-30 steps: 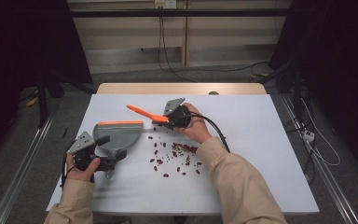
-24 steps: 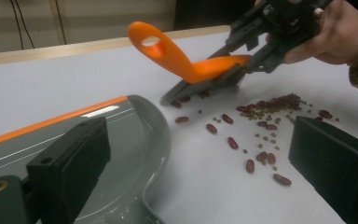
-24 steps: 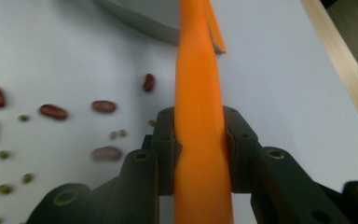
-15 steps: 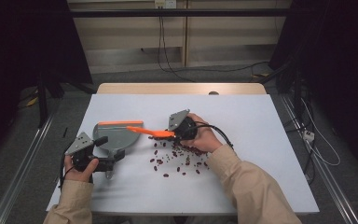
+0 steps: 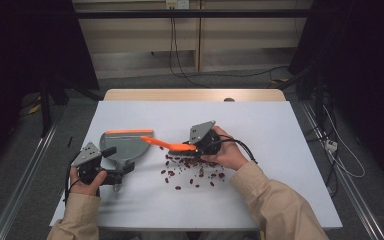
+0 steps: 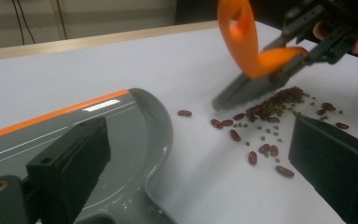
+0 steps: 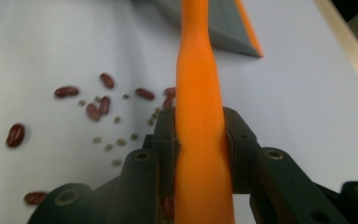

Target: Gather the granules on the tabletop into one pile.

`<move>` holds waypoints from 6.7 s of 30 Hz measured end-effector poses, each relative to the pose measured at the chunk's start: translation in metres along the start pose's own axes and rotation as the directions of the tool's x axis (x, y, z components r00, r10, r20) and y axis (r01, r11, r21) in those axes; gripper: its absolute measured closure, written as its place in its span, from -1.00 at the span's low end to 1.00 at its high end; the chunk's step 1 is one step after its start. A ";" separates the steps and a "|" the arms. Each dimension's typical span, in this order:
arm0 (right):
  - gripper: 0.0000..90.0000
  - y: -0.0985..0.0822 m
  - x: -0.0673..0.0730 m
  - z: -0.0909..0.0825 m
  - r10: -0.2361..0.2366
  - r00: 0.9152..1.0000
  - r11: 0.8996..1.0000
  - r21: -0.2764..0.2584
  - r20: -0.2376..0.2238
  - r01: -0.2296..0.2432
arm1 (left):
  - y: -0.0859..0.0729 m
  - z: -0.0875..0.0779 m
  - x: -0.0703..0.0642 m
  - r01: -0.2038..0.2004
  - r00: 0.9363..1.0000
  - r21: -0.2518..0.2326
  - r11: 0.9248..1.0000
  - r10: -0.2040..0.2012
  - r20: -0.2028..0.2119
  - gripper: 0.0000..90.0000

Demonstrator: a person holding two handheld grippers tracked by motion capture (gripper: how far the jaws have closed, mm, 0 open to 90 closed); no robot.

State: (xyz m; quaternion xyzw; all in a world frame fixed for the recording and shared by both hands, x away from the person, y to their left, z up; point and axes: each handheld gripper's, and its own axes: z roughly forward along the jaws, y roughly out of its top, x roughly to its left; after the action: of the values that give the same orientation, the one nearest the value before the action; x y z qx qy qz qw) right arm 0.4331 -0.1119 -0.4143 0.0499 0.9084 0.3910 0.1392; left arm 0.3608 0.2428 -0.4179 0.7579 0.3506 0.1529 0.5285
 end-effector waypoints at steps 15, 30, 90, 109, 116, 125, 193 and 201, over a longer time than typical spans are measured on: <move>0.59 0.022 -0.033 0.054 0.029 0.998 1.000 0.001 0.047 -0.029 | -0.002 0.001 0.002 0.007 1.000 0.009 1.000 -0.007 0.003 -0.88; 0.58 0.018 -0.002 0.034 -0.054 0.992 0.998 0.017 -0.112 0.056 | -0.003 0.000 0.004 0.015 1.000 0.006 1.000 -0.015 -0.003 -0.88; 0.59 -0.045 0.025 -0.051 0.074 0.995 0.997 -0.019 0.064 -0.073 | -0.003 0.005 -0.001 -0.004 1.000 0.020 1.000 0.004 0.004 -0.88; 0.59 -0.018 0.028 -0.058 0.537 0.832 0.835 -0.233 0.141 -0.499 | -0.004 0.006 -0.003 -0.017 1.000 0.028 0.999 0.017 0.001 -0.88; 0.59 -0.008 0.037 -0.043 0.650 0.754 0.743 -0.286 0.095 -0.605 | -0.004 0.006 -0.003 -0.020 1.000 0.029 0.999 0.020 0.004 -0.88; 0.59 0.000 0.044 -0.032 0.703 0.710 0.692 -0.286 0.054 -0.663 | -0.004 0.006 -0.003 -0.024 1.000 0.030 0.999 0.023 0.004 -0.88; 0.57 -0.017 0.066 0.000 0.856 0.500 0.517 -0.188 0.132 -0.835 | -0.005 0.006 -0.001 -0.013 1.000 0.030 0.999 0.013 -0.002 -0.88; 0.57 -0.025 0.065 -0.009 0.857 0.493 0.515 -0.194 0.150 -0.835 | -0.005 0.005 -0.001 -0.015 1.000 0.026 1.000 0.015 -0.005 -0.88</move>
State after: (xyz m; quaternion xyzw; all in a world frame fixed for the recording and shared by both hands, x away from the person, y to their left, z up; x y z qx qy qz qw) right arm 0.3683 -0.1224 -0.4402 0.5264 0.7247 0.4433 0.0346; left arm 0.3616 0.2391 -0.4242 0.7671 0.3482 0.1542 0.5163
